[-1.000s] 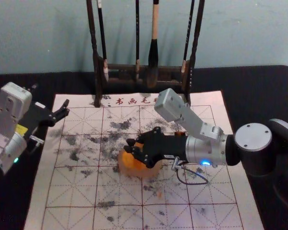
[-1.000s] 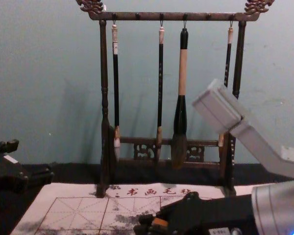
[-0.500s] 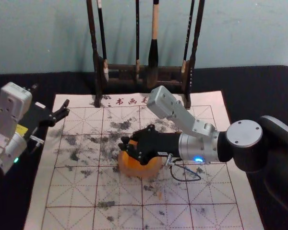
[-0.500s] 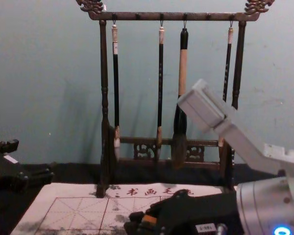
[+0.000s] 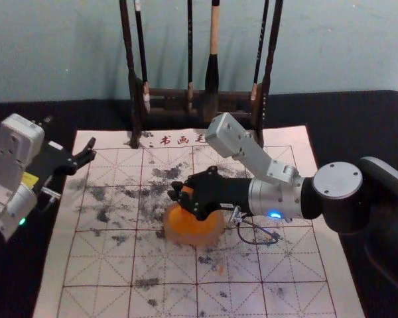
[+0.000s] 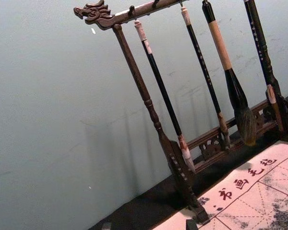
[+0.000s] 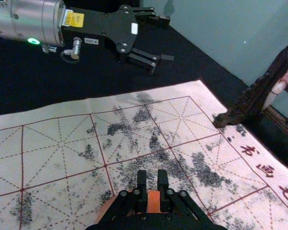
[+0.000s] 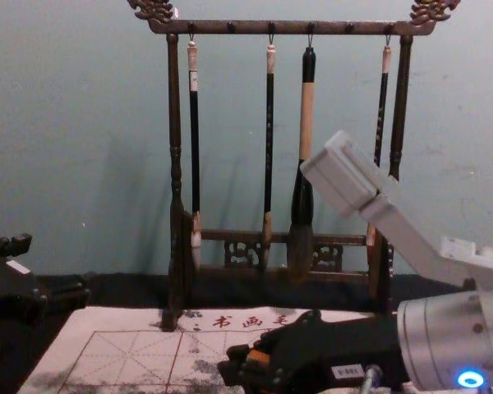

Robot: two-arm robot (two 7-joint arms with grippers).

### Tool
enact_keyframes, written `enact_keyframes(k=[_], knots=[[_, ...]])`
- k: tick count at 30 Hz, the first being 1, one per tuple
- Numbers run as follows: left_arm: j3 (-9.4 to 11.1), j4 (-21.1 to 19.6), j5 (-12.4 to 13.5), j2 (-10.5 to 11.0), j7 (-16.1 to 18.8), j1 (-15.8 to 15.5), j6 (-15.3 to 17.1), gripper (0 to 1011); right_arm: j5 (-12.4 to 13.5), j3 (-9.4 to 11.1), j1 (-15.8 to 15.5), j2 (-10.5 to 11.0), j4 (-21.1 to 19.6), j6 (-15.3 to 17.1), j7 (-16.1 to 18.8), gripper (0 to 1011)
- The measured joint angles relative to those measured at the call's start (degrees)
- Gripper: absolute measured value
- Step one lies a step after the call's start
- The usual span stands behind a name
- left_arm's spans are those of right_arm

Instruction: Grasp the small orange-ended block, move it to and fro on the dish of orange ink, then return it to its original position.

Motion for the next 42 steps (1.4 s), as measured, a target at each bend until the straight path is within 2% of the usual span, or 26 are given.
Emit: enact_keyframes(k=[25, 35, 39, 42], knots=[[0.0, 0.0, 0.0, 0.0, 0.0, 0.0, 0.0, 1001, 0.3, 2.1, -0.9, 0.7, -1.0, 1.0, -1.1, 111], [0.0, 0.0, 0.0, 0.0, 0.0, 0.0, 0.0, 1001, 4.9, 5.5, -2.3, 1.0, -4.8, 5.2, -2.9, 111], [0.0, 0.0, 0.0, 0.0, 0.0, 0.0, 0.0, 1001, 6.8, 7.2, -3.4, 1.7, -7.2, 7.0, -4.8, 111], [0.0, 0.0, 0.0, 0.0, 0.0, 0.0, 0.0, 1001, 8.5, 9.3, -4.9, 2.4, -9.6, 8.9, -7.5, 111]])
